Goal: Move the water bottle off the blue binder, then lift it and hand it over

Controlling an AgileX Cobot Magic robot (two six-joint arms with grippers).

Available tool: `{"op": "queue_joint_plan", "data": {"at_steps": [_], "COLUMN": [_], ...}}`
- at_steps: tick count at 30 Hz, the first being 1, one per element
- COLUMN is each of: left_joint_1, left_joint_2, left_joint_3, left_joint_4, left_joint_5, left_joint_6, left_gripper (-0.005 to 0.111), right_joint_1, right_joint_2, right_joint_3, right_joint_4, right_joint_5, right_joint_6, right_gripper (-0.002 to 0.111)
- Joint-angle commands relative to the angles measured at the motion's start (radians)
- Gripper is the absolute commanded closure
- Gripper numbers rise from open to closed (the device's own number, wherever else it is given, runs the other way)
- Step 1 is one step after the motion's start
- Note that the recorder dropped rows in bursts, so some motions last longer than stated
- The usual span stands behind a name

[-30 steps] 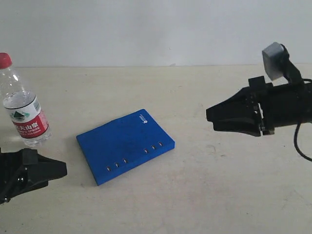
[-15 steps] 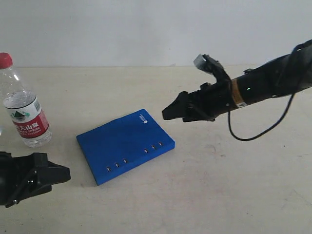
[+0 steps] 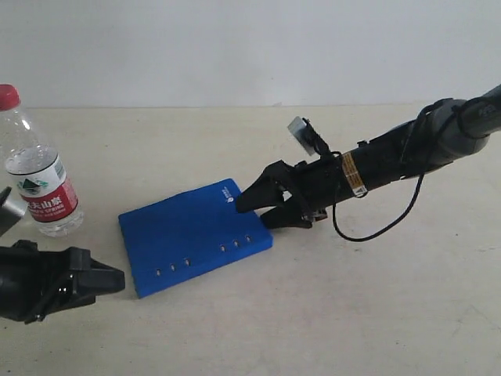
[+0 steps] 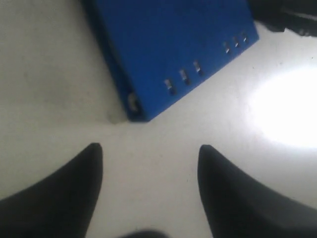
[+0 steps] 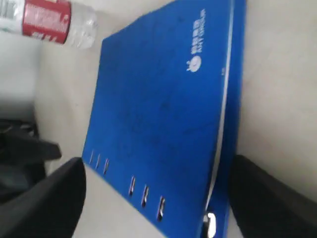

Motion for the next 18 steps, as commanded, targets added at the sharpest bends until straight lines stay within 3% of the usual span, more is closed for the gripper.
{"op": "queue_joint_plan", "data": {"at_steps": [1, 4, 10, 18], "left_joint_1": [-0.003, -0.003, -0.003, -0.003], "left_joint_2": [-0.001, -0.001, 0.042, 0.058], "left_joint_3": [-0.068, -0.095, -0.100, -0.109], "left_joint_4": [-0.009, -0.009, -0.009, -0.009], "left_joint_5": [0.022, 0.024, 0.066, 0.038], "left_joint_6": [0.022, 0.030, 0.030, 0.043], "left_gripper": [0.053, 0.053, 0.053, 0.053], "right_joint_1": [0.010, 0.010, 0.010, 0.018], "right_joint_2": [0.019, 0.011, -0.010, -0.027], "right_joint_3": [-0.003, -0.003, -0.003, -0.003], "right_joint_4": [-0.009, -0.009, -0.009, -0.009], "right_joint_5": [-0.133, -0.133, -0.133, -0.133], "right_joint_6": [-0.019, -0.019, 0.033, 0.008], "right_gripper": [0.037, 0.045, 0.073, 0.074]}}
